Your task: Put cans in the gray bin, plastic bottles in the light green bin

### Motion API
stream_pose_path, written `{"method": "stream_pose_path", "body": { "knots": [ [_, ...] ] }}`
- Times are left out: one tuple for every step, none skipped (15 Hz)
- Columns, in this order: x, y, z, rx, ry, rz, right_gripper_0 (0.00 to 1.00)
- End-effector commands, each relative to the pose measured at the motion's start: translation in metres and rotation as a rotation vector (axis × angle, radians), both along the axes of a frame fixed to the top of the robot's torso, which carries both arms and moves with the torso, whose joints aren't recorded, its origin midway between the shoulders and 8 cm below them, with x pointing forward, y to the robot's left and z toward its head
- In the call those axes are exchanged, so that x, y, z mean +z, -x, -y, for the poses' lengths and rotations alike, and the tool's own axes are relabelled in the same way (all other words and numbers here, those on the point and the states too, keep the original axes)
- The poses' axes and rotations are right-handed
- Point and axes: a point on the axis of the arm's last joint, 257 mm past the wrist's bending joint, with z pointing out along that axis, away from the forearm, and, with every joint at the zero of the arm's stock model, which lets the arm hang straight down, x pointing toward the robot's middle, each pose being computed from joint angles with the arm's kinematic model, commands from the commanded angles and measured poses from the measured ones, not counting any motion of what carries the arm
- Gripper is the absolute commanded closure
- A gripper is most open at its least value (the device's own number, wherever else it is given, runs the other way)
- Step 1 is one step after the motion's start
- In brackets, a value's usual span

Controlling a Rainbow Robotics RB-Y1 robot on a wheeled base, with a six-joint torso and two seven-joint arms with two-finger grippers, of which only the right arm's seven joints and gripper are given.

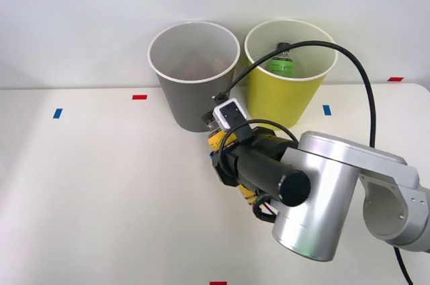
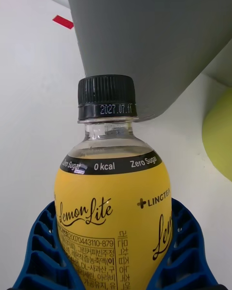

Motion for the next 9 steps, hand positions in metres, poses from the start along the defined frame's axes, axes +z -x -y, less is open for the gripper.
{"method": "stream_pose_path", "body": {
  "knots": [
    [0.018, -0.001, -0.008, 0.037, -0.112, 0.063, 1.00],
    [0.028, -0.001, -0.015, 0.056, -0.154, 0.089, 1.00],
    [0.035, -0.002, -0.016, 0.061, -0.190, 0.104, 1.00],
    [0.047, -0.002, -0.021, 0.075, -0.233, 0.130, 1.00],
    [0.061, -0.003, -0.026, 0.092, -0.286, 0.157, 1.00],
    [0.073, -0.004, -0.030, 0.107, -0.334, 0.181, 1.00],
    [0.090, -0.005, -0.034, 0.127, -0.399, 0.212, 1.00],
    [0.103, -0.005, -0.037, 0.145, -0.447, 0.241, 1.00],
    [0.117, -0.006, -0.039, 0.161, -0.488, 0.271, 1.00]
  ]
}}
